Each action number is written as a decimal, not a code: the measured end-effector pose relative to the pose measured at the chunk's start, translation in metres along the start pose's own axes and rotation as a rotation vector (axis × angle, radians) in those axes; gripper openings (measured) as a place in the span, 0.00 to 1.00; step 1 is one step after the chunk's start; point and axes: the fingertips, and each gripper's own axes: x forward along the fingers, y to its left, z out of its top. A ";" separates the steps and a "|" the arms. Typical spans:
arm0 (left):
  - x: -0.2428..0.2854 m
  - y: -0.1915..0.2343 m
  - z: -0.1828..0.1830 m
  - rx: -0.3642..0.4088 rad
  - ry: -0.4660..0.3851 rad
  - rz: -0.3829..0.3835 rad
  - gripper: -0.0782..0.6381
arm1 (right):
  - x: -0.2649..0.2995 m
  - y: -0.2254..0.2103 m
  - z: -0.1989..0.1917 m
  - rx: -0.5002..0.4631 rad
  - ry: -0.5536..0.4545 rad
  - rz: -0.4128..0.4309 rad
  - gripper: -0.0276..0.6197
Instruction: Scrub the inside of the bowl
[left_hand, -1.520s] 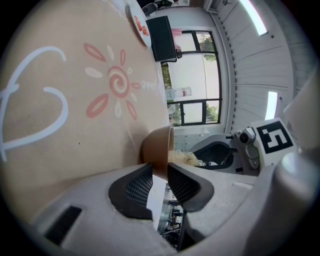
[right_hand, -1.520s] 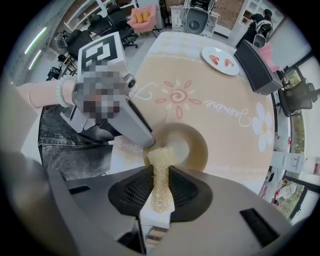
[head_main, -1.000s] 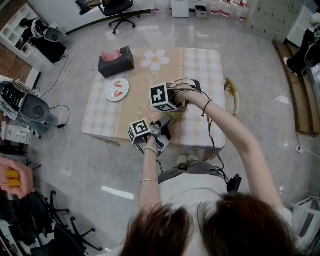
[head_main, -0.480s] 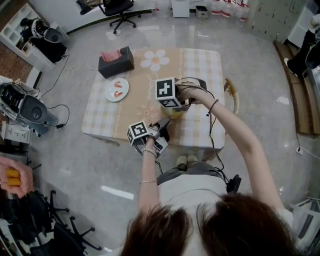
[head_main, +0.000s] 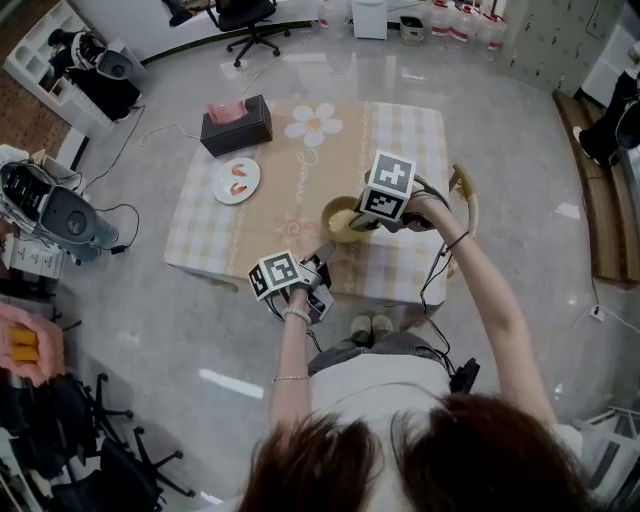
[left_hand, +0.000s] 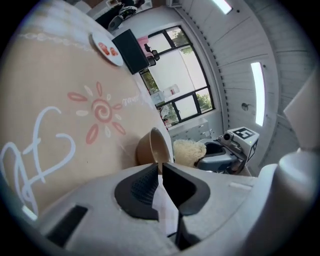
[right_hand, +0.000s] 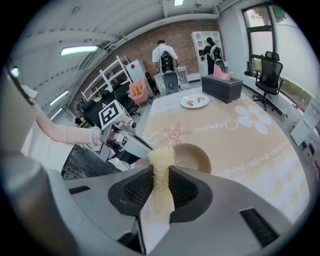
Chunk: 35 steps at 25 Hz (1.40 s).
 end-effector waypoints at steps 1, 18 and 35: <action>0.000 -0.002 0.001 0.026 -0.005 0.006 0.16 | -0.001 0.000 0.000 0.008 -0.044 0.005 0.17; -0.006 -0.041 0.017 0.374 -0.156 0.061 0.13 | -0.028 0.017 0.012 0.038 -0.639 0.017 0.17; -0.029 -0.073 0.030 0.745 -0.381 0.157 0.13 | -0.048 0.026 0.017 -0.079 -0.906 -0.054 0.17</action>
